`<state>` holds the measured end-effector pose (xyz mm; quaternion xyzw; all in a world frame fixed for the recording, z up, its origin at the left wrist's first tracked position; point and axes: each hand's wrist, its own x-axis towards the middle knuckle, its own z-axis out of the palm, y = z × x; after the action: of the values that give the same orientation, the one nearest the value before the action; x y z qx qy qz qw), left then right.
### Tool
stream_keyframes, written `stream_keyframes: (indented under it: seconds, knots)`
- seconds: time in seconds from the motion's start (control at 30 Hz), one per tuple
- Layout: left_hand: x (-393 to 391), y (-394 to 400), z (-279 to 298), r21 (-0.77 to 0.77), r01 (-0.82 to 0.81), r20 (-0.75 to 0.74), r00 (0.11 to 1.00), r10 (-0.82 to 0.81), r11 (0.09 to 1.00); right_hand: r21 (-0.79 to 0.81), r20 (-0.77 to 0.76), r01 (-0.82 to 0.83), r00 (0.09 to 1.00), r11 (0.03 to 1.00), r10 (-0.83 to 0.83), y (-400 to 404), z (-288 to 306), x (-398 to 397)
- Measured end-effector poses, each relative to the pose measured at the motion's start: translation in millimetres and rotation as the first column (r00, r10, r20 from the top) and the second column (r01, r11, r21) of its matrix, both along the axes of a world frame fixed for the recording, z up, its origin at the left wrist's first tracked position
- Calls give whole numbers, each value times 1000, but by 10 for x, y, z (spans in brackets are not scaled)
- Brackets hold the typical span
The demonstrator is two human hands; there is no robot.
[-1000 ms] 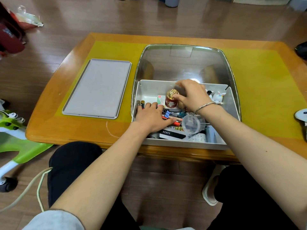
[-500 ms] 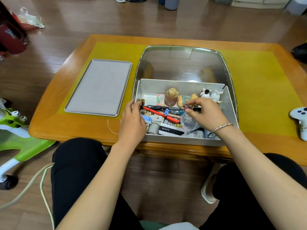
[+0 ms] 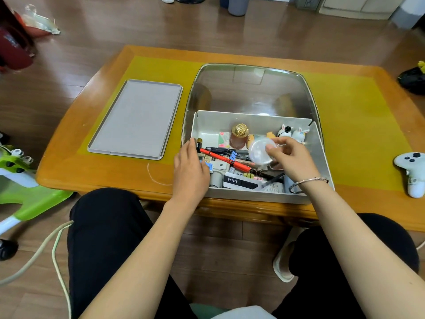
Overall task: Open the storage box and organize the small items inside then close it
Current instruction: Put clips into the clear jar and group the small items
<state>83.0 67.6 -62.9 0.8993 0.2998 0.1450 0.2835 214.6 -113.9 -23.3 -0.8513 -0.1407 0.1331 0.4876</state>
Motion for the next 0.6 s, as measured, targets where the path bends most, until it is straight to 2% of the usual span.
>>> stream_keyframes:
  seconds: [0.1,0.17,0.33,0.43,0.6]
  knots:
    - [-8,-33,44,274,10,22,1000,-17,962,192,-115,-22,992,981,45,50,1,-106]
    - [30,-78,70,340,107,70,988,-139,934,253,-143,-14,988,967,51,94,-24,-172]
    - [144,-223,66,265,309,68,939,-337,913,304,-157,-84,978,949,137,211,-74,-289]
    - [157,-247,43,150,339,160,919,-361,929,300,-156,-134,970,944,188,247,-104,-336]
    - [171,-224,40,103,359,162,914,-372,928,68,48,-130,991,989,127,224,-172,-300]
